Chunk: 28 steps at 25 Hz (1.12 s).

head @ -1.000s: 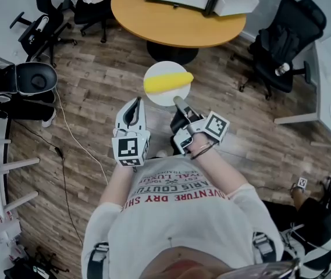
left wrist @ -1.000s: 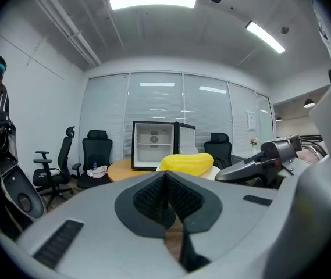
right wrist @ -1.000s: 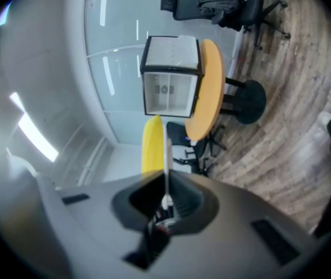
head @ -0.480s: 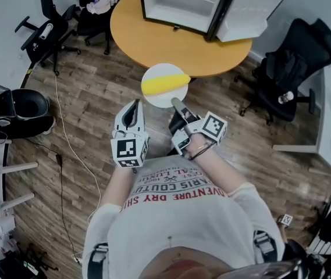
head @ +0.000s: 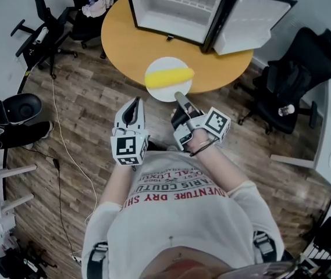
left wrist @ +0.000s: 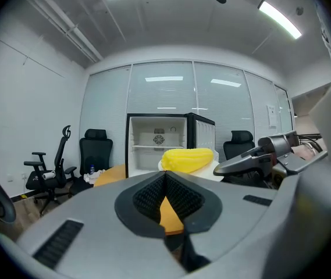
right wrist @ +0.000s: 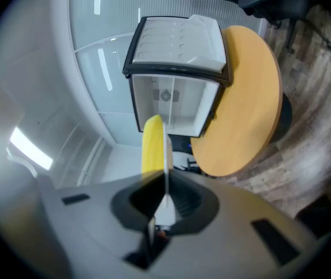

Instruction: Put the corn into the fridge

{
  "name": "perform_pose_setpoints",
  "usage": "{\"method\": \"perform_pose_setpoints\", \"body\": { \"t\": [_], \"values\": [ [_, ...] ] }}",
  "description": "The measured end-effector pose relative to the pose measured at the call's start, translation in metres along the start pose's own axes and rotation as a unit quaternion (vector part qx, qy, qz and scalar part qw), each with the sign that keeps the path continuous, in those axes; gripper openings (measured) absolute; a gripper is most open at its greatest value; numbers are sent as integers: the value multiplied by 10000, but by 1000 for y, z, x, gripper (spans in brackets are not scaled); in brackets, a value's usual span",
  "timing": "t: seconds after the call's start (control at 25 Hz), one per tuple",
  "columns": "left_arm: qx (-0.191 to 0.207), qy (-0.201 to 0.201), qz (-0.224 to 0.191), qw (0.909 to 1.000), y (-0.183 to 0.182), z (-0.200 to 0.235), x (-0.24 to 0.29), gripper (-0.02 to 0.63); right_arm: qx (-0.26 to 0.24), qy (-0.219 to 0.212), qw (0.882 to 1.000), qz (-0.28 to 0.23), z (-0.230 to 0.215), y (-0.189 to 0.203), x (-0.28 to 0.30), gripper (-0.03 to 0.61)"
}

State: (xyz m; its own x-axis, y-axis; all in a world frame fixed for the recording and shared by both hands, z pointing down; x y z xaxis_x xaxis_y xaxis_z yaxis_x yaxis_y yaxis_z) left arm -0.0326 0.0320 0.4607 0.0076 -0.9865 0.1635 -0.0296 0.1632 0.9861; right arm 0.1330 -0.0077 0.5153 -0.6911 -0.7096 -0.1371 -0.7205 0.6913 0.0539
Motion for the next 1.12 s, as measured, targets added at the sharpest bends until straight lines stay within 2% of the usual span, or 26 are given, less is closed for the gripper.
{"method": "perform_pose_setpoints", "body": {
  "t": [0.2,0.56,0.76,1.12],
  "values": [
    [25,111,54,9999,-2,5,43,28,78,116,9998,-163,-13,-24,24,38],
    [141,740,-70,9971,-21,28,138,28,-49,262,9970,-722,-30,-53,89,38],
    [226,1251,-176,9917,-45,39,201,28,-122,272,9918,-1244,-26,-80,131,38],
    [244,1937,-302,9803,-68,72,305,28,-314,316,9795,-1965,-24,-119,209,38]
  ]
}}
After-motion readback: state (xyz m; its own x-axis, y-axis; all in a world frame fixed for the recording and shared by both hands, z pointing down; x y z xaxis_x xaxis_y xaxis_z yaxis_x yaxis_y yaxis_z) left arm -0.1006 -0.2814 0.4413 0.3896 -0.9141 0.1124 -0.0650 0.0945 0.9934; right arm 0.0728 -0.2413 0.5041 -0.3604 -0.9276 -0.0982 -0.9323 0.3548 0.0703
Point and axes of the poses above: the fingertips, and each gripper's own axes: x forward along the fingers, z to its left, y out of its underside, the point moved 4 cm from there along -x, backward along the fingers, and after that the axes turned 13 degrees about -y, right-handed, at the moved point
